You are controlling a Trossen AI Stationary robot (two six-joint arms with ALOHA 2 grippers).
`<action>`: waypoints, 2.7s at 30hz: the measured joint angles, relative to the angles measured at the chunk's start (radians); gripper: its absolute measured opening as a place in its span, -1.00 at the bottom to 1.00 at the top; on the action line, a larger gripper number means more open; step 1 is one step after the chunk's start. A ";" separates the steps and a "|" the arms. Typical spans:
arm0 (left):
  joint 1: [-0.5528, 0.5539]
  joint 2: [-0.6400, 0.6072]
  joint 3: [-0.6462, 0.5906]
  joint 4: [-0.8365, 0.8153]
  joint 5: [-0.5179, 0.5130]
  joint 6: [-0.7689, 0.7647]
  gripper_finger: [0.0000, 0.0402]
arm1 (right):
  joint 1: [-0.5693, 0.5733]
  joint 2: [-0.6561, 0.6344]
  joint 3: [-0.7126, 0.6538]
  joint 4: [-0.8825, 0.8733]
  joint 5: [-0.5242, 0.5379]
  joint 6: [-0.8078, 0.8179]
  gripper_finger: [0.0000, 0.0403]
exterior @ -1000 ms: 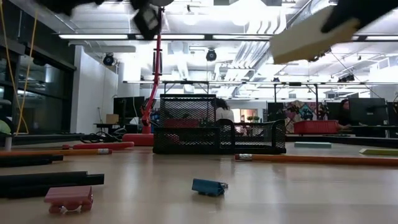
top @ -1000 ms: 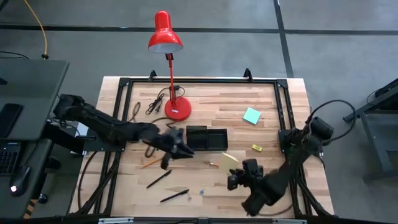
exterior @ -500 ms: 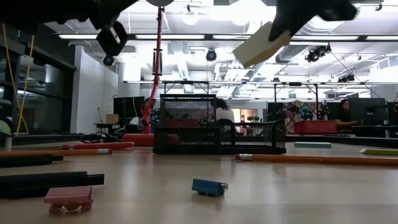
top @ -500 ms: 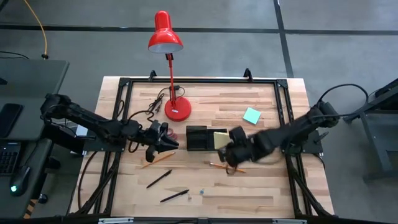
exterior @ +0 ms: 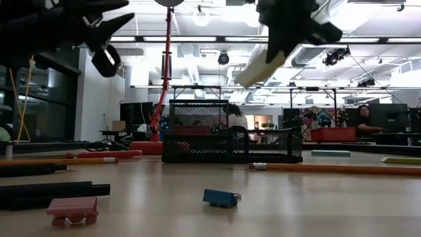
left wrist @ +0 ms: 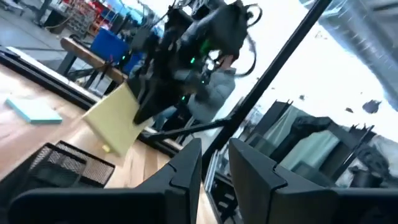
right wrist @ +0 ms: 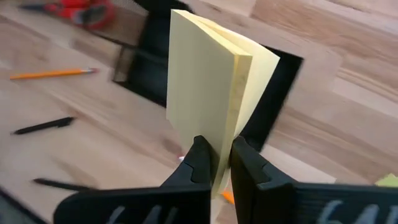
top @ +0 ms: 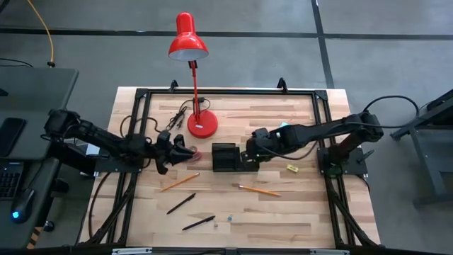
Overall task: Pick and place office supplies into organizer
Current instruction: Put the yellow sticky notes into the black desk organizer, then put the blue sticky notes into the black desk organizer
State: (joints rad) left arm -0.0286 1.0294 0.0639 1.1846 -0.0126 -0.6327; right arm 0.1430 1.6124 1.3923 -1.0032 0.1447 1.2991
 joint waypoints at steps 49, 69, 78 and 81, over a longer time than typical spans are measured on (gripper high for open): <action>0.022 0.000 -0.011 0.153 0.204 -0.098 -0.63 | -0.111 0.305 0.000 0.118 -0.179 -0.053 -0.46; 0.022 0.001 -0.011 0.145 0.233 -0.086 -0.63 | -0.069 0.251 -0.001 0.123 -0.147 -0.060 -0.14; 0.022 0.001 -0.011 0.143 0.229 -0.079 -0.63 | 0.031 0.152 0.001 0.342 0.117 0.041 -0.15; 0.022 0.001 -0.011 0.140 0.229 -0.079 -0.63 | 0.049 0.126 0.001 0.308 0.183 0.063 -0.12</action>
State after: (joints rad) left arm -0.0063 1.0302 0.0525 1.3243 0.2169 -0.7116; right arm 0.1918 1.7385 1.3930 -0.6952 0.3277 1.3620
